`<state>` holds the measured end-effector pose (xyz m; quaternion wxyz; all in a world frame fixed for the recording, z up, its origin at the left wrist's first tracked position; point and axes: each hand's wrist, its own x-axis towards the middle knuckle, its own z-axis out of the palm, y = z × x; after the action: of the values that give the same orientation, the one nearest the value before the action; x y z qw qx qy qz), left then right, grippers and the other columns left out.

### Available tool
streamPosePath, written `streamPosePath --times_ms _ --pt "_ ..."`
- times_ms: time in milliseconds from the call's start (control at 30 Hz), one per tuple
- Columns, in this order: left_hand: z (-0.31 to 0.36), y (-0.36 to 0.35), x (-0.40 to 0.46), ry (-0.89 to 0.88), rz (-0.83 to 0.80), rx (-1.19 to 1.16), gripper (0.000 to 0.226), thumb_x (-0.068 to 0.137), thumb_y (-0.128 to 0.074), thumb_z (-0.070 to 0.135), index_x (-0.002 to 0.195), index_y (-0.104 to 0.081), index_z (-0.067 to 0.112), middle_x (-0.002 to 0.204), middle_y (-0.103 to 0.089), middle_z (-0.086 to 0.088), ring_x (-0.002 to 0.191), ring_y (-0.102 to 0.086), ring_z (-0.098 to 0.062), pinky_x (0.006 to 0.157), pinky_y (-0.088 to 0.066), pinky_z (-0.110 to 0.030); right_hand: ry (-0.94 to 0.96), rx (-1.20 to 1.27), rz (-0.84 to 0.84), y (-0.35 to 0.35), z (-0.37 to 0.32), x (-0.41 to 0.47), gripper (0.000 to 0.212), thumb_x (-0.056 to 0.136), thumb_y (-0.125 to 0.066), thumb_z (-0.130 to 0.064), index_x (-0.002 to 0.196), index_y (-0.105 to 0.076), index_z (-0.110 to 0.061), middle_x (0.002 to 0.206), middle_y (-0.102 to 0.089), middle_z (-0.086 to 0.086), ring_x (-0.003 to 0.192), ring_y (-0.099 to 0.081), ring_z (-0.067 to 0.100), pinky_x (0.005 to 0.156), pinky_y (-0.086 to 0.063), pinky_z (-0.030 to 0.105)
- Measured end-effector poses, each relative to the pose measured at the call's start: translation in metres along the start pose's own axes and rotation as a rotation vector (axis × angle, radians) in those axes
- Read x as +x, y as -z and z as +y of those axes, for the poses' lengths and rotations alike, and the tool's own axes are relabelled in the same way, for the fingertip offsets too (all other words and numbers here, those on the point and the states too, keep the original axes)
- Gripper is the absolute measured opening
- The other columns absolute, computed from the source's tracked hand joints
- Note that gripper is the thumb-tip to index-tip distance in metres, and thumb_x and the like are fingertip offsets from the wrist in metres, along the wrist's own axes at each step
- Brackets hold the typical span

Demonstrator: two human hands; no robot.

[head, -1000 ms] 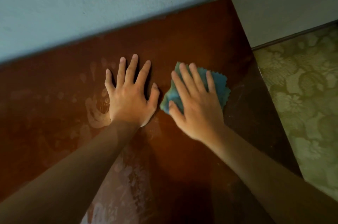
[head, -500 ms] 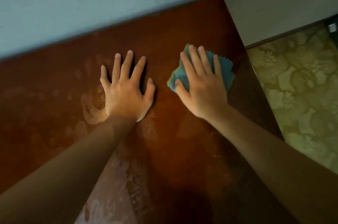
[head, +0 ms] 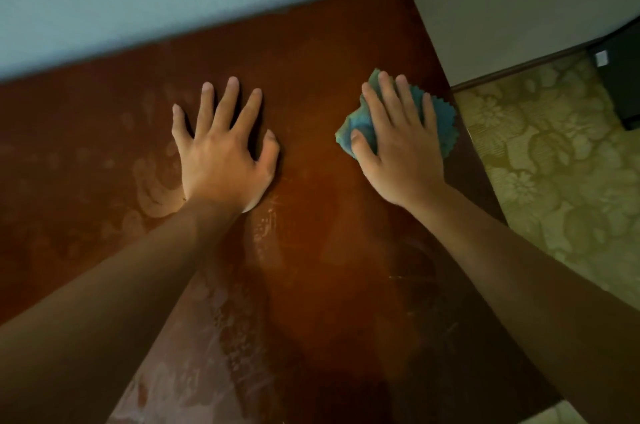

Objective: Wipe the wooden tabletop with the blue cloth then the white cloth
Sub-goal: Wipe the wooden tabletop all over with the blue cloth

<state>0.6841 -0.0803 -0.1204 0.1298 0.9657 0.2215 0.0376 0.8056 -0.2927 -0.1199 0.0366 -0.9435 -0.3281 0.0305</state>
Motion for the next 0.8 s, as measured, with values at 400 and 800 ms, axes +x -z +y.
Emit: streamPosePath --times_ms 400,800 --pt "0.037 0.01 -0.038 -0.189 -0.169 0.0 0.069 0.096 -0.025 0.059 0.16 -0.021 0.034 0.169 -0.014 0.001 0.156 -0.003 -0.033 0.117 0.002 -0.072 0.004 0.032 -0.009 0.007 0.024 -0.02 0.07 0.1 -0.023 -0.053 0.16 -0.031 -0.017 0.17 -0.023 0.008 0.158 -0.015 0.027 0.127 -0.01 0.054" --pt "0.043 -0.004 -0.054 -0.224 -0.151 0.058 0.062 0.1 -0.029 0.056 0.157 -0.033 0.031 0.166 -0.023 -0.001 0.156 -0.008 -0.032 0.114 0.001 -0.076 -0.004 0.027 -0.008 0.003 0.024 -0.047 0.069 0.1 -0.027 -0.052 0.158 -0.034 -0.015 0.169 -0.025 0.01 0.157 -0.018 0.029 0.127 -0.01 0.056"
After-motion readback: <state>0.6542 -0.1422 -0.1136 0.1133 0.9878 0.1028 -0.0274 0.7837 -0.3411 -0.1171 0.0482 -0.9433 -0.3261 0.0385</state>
